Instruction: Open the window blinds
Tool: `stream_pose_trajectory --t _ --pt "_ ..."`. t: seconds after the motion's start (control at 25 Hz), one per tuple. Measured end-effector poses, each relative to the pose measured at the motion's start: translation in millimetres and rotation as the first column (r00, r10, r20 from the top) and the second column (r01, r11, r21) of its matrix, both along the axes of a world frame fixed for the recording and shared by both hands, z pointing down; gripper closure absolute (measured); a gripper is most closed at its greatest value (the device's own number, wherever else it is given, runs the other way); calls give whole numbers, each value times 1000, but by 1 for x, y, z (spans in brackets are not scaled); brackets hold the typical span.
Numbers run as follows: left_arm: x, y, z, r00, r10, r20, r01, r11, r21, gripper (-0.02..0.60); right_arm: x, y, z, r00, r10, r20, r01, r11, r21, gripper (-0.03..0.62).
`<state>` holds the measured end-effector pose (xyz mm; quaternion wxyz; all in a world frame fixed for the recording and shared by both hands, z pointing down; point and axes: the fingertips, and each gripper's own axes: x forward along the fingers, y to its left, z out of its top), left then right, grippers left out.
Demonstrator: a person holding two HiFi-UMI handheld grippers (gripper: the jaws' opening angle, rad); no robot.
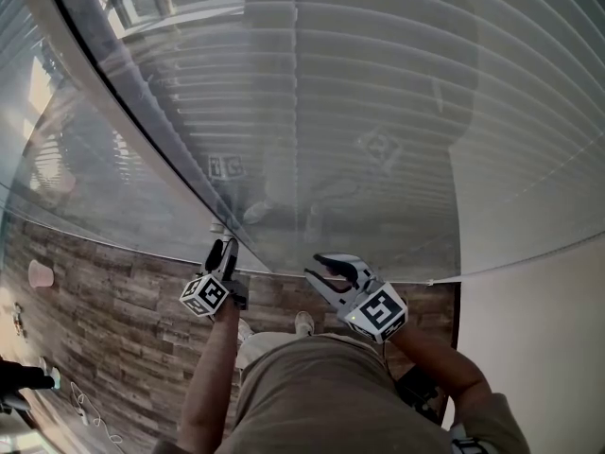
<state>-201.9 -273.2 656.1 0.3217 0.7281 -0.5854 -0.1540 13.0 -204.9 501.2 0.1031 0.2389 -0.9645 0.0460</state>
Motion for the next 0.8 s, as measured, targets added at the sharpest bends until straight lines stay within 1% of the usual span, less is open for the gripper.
stream_pose_trajectory --t 0.04,0.08,0.12,0.16,0.2,0.24,0.28,0.36,0.4,0.44,0.48,0.52,0.56,0.64,0.72,0.8 --pt "1 1 5 994 13 106 -11 1000 -18 327 1 0 1 1000 2 -2 -2 1000 0 473" --pt "2 2 9 979 26 202 -18 999 -39 327 3 0 2 1000 3 -4 -3 1000 1 473" --pt "3 3 13 955 39 295 -22 998 -61 328 4 0 2 1000 6 -5 -6 1000 2 473" --pt "4 4 16 922 52 384 -22 996 -83 328 5 0 2 1000 9 -5 -9 1000 3 473" --pt "4 5 17 884 65 463 -20 995 -102 330 6 0 1 1000 11 -5 -10 1000 2 473" --pt "4 5 17 846 76 528 -18 993 -114 335 7 0 0 1000 12 -6 -12 1000 0 473" --pt "4 4 16 813 82 577 -18 993 -116 343 7 0 1 1000 13 -8 -13 1000 -1 473" --pt "6 3 14 759 91 644 -26 994 -110 390 8 0 3 1000 15 -15 -15 1000 -3 473" --pt "7 2 12 739 97 667 -34 994 -106 404 8 0 4 1000 16 -18 -16 1000 -4 473" --pt "9 0 12 724 102 682 -40 994 -105 427 9 0 5 1000 17 -20 -18 1000 -6 473" --pt "11 -1 11 717 104 689 -43 993 -105 440 10 0 5 1000 19 -19 -20 1000 -7 473" --pt "11 -1 11 718 104 689 -42 993 -107 442 10 -1 5 1000 21 -18 -21 1000 -8 473" --pt "11 -2 11 725 104 681 -40 993 -110 443 11 -1 6 1000 23 -18 -23 1000 -8 473" --pt "11 -2 11 752 109 651 -36 991 -125 448 11 -2 5 1000 24 -18 -24 1000 -7 473" --pt "12 -1 11 792 118 598 -36 988 -147 449 12 -2 5 1000 23 -20 -24 1000 -8 473" --pt "12 -1 11 855 114 506 -36 986 -161 450 12 -2 4 1000 22 -21 -22 1000 -7 473"
